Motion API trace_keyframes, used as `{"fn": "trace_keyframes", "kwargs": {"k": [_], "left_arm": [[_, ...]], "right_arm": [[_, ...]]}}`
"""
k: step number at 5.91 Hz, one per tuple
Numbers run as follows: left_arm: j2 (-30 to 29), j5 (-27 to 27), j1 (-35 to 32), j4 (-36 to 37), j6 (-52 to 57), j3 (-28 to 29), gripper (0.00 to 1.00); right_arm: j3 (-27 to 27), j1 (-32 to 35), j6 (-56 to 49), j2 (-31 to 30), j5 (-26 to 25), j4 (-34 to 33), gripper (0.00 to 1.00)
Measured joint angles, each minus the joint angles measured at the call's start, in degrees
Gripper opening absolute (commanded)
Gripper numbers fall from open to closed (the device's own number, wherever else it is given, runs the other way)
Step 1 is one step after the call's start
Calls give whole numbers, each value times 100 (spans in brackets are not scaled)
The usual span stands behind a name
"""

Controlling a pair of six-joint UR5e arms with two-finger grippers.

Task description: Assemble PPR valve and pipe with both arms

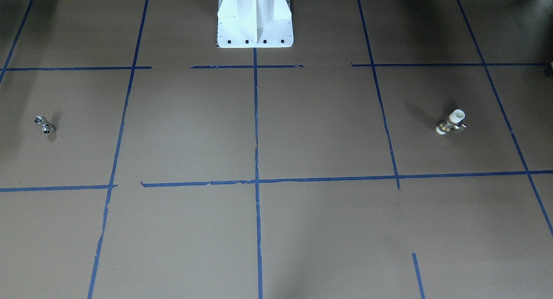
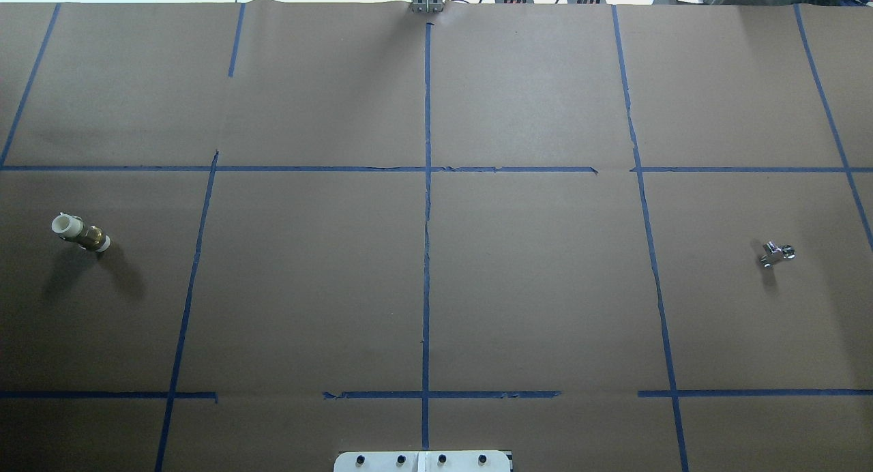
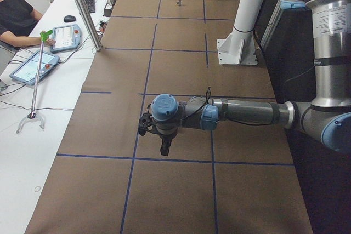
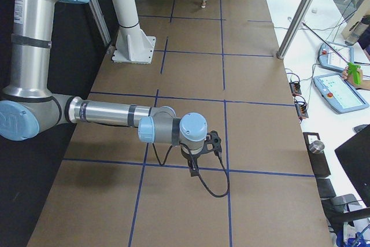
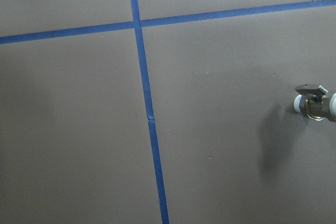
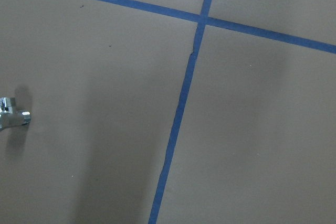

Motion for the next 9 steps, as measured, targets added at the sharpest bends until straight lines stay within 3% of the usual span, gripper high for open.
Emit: {"fn": "trace_keyframes", "kwargs": {"k": [1,3,5,7,9], "left_arm": [[-12,3,171,-207,-516,-45,100],[-130,58,1064,-1361,-2565,-85,100],[-462,464,1940,-1909,-4180,-117,100],[-705,1070,2523,-1941,-4735,-58,100],[-765,1156,2794,-1959,-4812,78,98]], "right_arm": [[0,1,-8,-127,59,386,100],[-17,-16,24,-429,96,1165,100],[-19,-49,63,-476,108,1295,100],[-20,-70,56,-479,102,1311,100],[-20,-105,54,-479,94,1313,100]]}}
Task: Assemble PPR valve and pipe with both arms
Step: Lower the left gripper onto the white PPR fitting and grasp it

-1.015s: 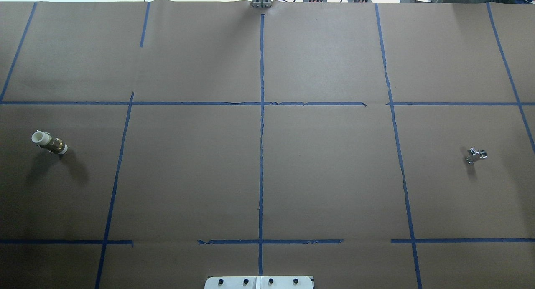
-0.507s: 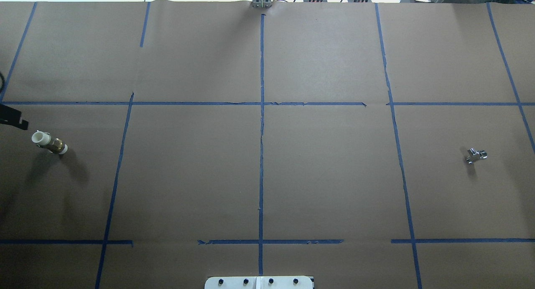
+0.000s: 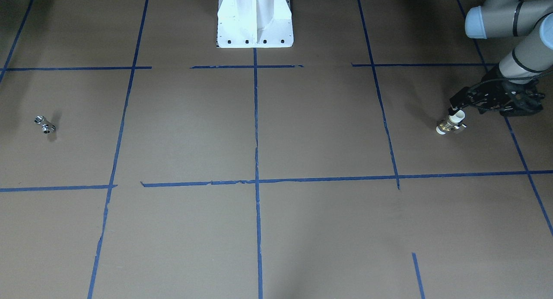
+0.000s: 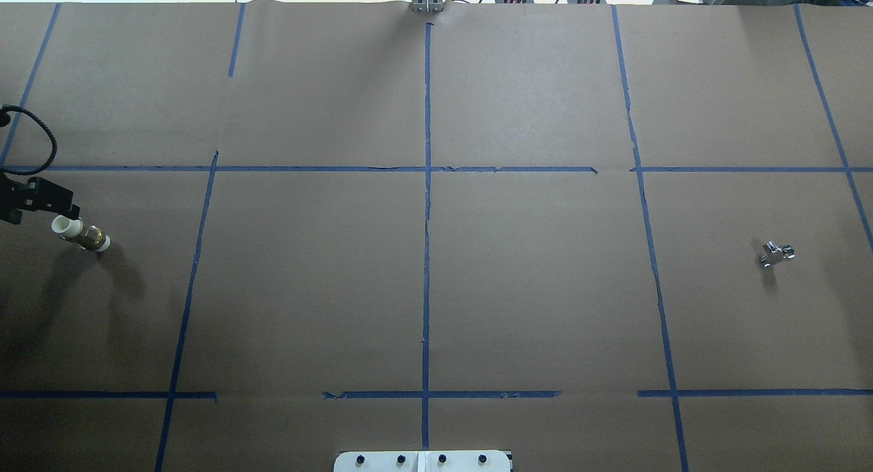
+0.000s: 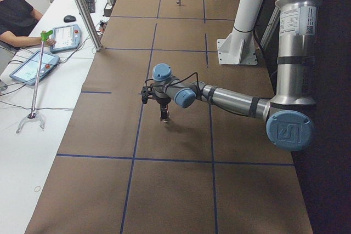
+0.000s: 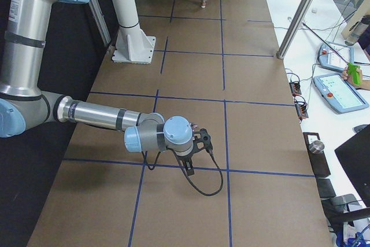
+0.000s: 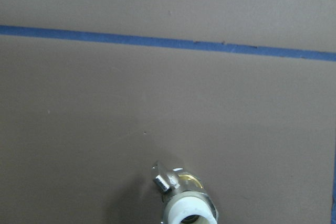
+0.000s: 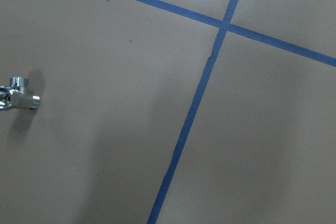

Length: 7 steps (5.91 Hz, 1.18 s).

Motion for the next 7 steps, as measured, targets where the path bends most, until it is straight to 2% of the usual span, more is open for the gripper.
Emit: {"fn": "trace_keyframes", "kwargs": {"k": [5,6,7], "left_arm": [[-117,268,240,-5,24,101,87],[-118,343,241,-5,34,111,81],[-118,380,241,-5,44,120,45]], "right_arm": [[6,-20,-21,2,-3,15,100],[8,-20,-25,3,-1,17,100],[12,-29,-26,4,-1,18,100]]}}
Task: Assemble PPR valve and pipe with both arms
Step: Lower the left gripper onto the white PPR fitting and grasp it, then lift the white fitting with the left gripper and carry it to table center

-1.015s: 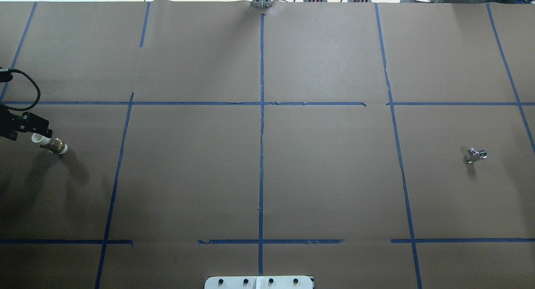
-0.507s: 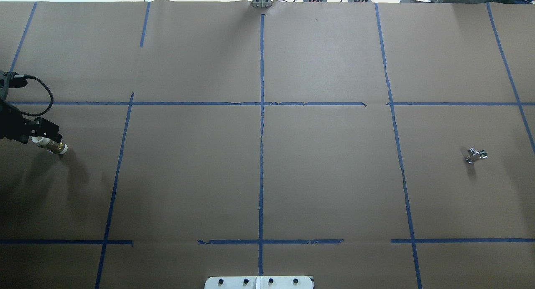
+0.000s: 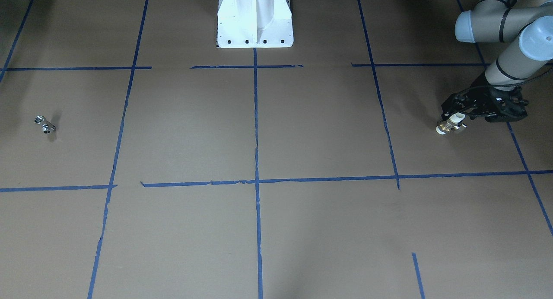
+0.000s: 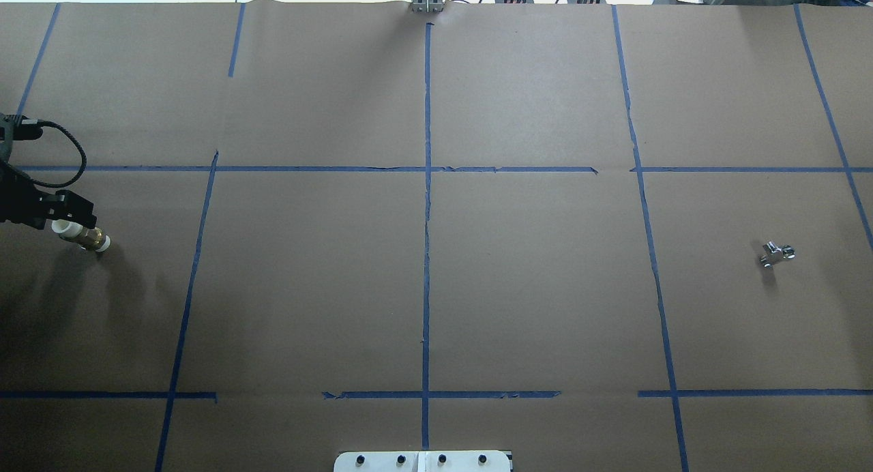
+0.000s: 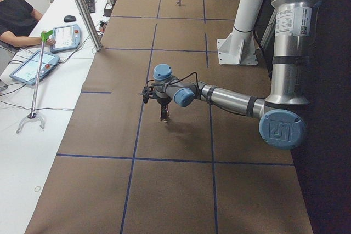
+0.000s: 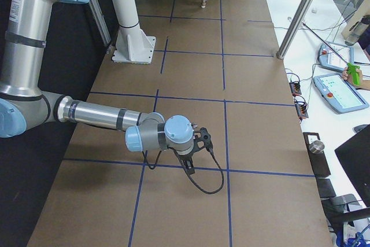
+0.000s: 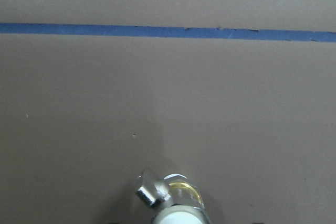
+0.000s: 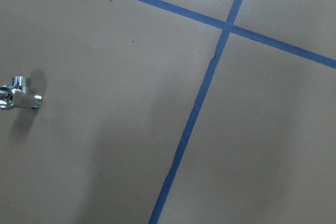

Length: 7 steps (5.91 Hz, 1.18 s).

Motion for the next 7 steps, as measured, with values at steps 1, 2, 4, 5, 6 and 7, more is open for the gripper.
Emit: {"fn": "trace_keyframes", "kwargs": {"k": [1,2,4,5,6,7], "left_arm": [[2,6,-1,0,-8,1,6],[6,4,-5,0,-26,-5,0],[7,0,-8,10,-53,-69,0],[-1,-4,-11,30,-64,-131,0],[-6,-17,-15,54,-74,-251,0],[-142,-39,-15,214,-205,-461,0]], "right_arm": [[2,-13,4,2,0,0,100],[1,-31,13,4,0,0,100],[5,-63,23,1,3,0,100],[10,-77,25,1,7,0,100],[16,-88,28,0,8,0,100],[24,-93,32,2,12,0,100]]}}
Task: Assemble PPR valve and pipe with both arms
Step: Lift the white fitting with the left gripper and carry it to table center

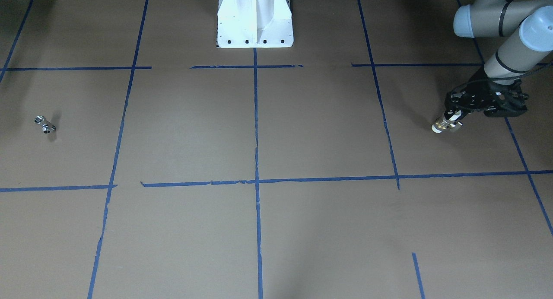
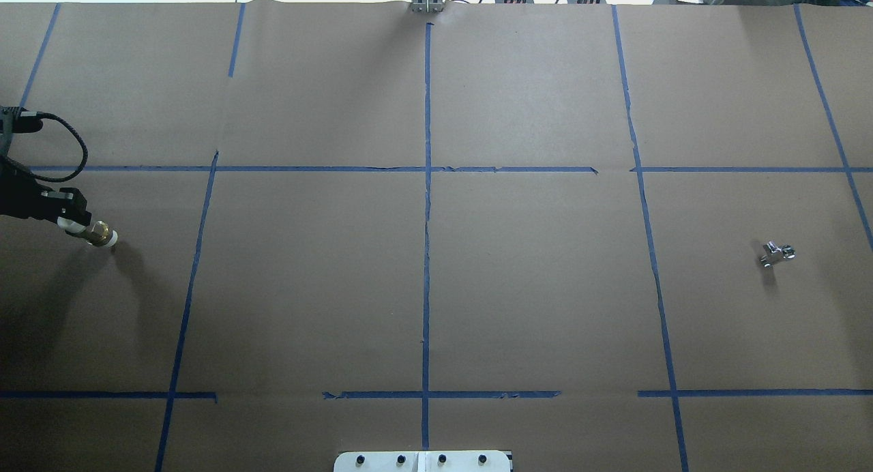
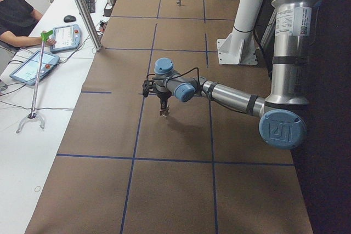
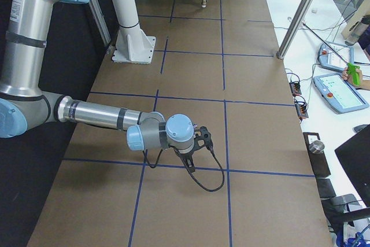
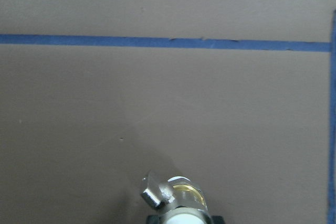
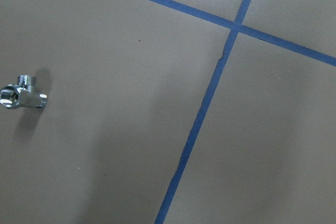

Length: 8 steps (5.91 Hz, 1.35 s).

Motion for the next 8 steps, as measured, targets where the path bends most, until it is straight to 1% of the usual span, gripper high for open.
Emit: {"fn": "trace_keyframes", "kwargs": {"k": [1,2,3,4,5,6,7,8], "left_arm": [[-470,-14,37,489,-233,-183,0],[-1226,-3,271,1286,-503,-344,0],[-2010,78,807,1921,-1016,-434,0],[-2740,444,1456,2210,-1562,-306,0],[-3538,951,1940,2319,-1829,200,0],[-4404,1205,2172,2362,-2016,1003,0],[-4942,1353,2316,2380,-2179,1576,0],[-5182,1568,2513,2383,-2258,1881,0]], "right_arm": [[5,-11,2,2,18,0,100],[7,-16,2,2,50,3,100],[11,-23,2,2,74,7,100],[12,-27,2,8,79,8,100],[12,-33,2,21,78,9,100],[14,-60,5,32,79,9,100],[16,-97,9,35,81,38,100],[16,-116,13,37,80,95,100]]}}
